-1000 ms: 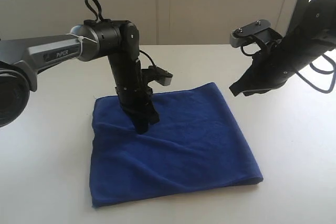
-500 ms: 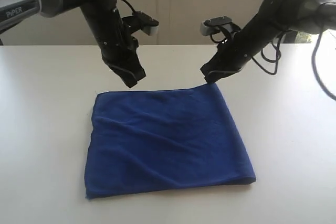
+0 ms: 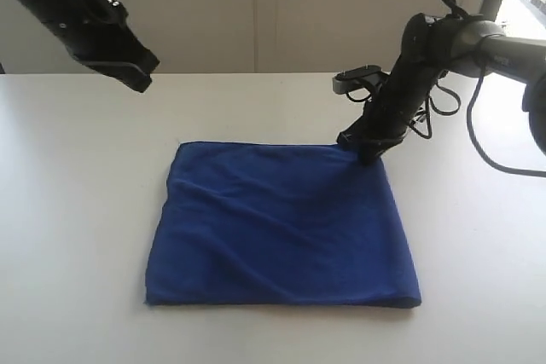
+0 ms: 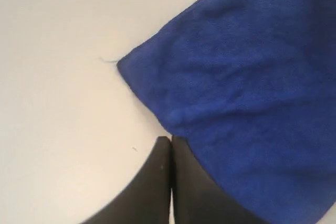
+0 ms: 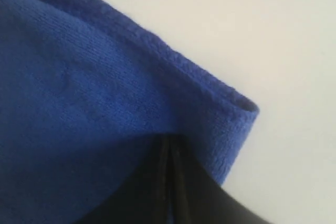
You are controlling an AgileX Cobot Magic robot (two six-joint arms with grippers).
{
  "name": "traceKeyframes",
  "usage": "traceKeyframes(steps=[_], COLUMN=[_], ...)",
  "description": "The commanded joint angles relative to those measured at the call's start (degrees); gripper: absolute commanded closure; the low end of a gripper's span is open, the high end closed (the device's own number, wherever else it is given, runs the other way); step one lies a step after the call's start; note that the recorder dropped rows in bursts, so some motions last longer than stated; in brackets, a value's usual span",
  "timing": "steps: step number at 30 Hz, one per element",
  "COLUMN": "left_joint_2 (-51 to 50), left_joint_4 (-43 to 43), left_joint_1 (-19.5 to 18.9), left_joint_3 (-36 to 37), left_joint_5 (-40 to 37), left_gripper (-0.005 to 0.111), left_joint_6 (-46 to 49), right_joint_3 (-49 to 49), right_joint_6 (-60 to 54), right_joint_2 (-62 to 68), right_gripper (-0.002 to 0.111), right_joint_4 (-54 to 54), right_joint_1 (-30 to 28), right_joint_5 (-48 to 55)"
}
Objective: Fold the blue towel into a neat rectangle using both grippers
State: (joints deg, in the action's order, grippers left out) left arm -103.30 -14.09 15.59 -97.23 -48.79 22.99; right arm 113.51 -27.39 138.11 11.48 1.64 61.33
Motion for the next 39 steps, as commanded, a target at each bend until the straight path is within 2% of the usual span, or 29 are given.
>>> traceKeyframes(steps=[1,4,9,14,21,25,29,34,39], left_joint_2=[10.69,19.57,27.61,31.58,34.62,34.66,34.66,34.66,34.66], left_joint_4=[-2.18,-1.68,-1.13,-1.79,-2.62,-4.41,-4.81,-5.38,-5.38], left_joint_1=[-2.13,-2.41,-3.28,-5.23,-5.24,-5.24,-5.24,-5.24,-5.24], left_joint_3=[12.93,23.49,31.01,34.91,39.0,39.53,39.52,39.52,39.52], left_joint_5=[7.28,15.65,21.24,22.08,24.44,25.1,25.11,24.17,21.2], left_gripper=[0.107,0.107,0.107,0.107,0.107,0.107,0.107,0.107,0.107], left_joint_6=[1.46,1.83,1.83,1.83,1.83,1.83,1.83,1.83,1.34], right_joint_3=[-0.4,-3.93,-11.01,-19.73,-34.54,-38.91,-39.47,-39.59,-39.34], right_joint_6=[2.02,4.0,5.6,6.7,8.1,8.19,4.4,-11.37,-13.39], right_joint_2=[-0.12,-3.09,-8.17,-12.34,-19.72,-27.44,-34.97,-35.84,-29.25], right_gripper=[0.108,0.108,0.108,0.108,0.108,0.108,0.108,0.108,0.108], right_joint_4=[-5.95,-9.93,-12.21,-12.91,-13.0,-13.0,-8.19,9.06,9.16], right_joint_1=[-0.63,-0.63,-0.98,-0.98,-0.56,0.91,4.23,11.24,20.69], right_joint_5=[7.2,7.87,7.07,6.05,1.02,-2.37,-4.89,-7.91,-14.52])
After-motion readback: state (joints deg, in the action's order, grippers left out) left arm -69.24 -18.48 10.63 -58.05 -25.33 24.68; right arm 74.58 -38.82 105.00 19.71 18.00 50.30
